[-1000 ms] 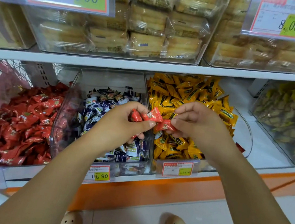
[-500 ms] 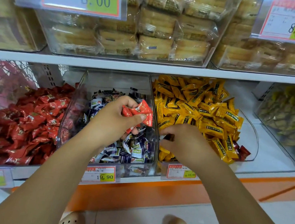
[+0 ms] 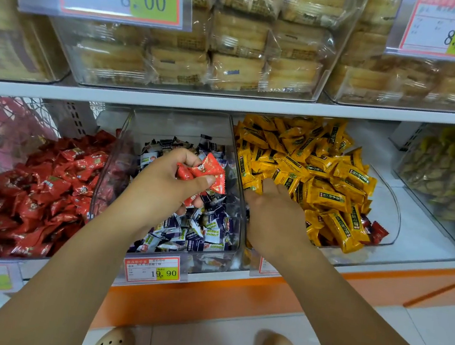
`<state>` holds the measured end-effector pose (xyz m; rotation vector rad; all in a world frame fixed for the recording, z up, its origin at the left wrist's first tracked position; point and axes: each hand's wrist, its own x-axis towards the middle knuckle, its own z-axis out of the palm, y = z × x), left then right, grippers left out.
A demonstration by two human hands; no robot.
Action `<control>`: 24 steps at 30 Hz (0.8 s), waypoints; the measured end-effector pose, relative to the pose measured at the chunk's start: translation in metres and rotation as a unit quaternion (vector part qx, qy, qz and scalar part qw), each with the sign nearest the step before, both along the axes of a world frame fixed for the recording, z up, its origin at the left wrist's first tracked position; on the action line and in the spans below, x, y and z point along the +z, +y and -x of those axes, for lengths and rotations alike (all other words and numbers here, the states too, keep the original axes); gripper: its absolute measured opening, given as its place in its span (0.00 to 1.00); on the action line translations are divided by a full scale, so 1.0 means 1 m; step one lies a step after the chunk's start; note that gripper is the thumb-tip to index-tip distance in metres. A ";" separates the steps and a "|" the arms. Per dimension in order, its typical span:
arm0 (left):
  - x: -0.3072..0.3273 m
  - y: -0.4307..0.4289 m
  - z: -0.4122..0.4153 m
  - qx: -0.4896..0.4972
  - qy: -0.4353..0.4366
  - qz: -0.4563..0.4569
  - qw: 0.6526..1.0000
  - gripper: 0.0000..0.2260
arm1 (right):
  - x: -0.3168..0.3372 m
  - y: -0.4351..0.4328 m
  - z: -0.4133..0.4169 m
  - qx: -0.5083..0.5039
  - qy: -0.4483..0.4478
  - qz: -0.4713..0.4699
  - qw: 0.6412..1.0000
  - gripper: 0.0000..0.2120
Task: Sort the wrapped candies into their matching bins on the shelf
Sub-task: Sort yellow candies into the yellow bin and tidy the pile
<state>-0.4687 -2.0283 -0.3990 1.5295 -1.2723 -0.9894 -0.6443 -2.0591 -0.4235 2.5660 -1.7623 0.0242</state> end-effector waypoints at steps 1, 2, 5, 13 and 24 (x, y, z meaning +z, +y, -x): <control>0.000 0.000 -0.001 0.003 -0.001 0.000 1.000 0.06 | 0.000 -0.001 0.000 0.001 0.008 -0.009 1.000 0.21; -0.001 0.000 -0.002 0.005 -0.001 0.000 1.000 0.06 | 0.000 -0.002 0.001 0.002 0.021 -0.025 0.999 0.23; -0.001 0.000 -0.004 0.006 0.001 -0.004 1.000 0.06 | 0.001 -0.004 0.001 -0.001 0.052 -0.055 0.997 0.26; 0.002 0.002 -0.010 0.007 0.009 0.000 1.000 0.06 | -0.007 -0.013 0.009 0.023 -0.064 -0.008 0.998 0.14; 0.004 -0.001 -0.007 0.010 0.023 0.009 1.000 0.08 | 0.009 -0.020 0.042 -0.002 -0.434 -0.180 0.883 0.13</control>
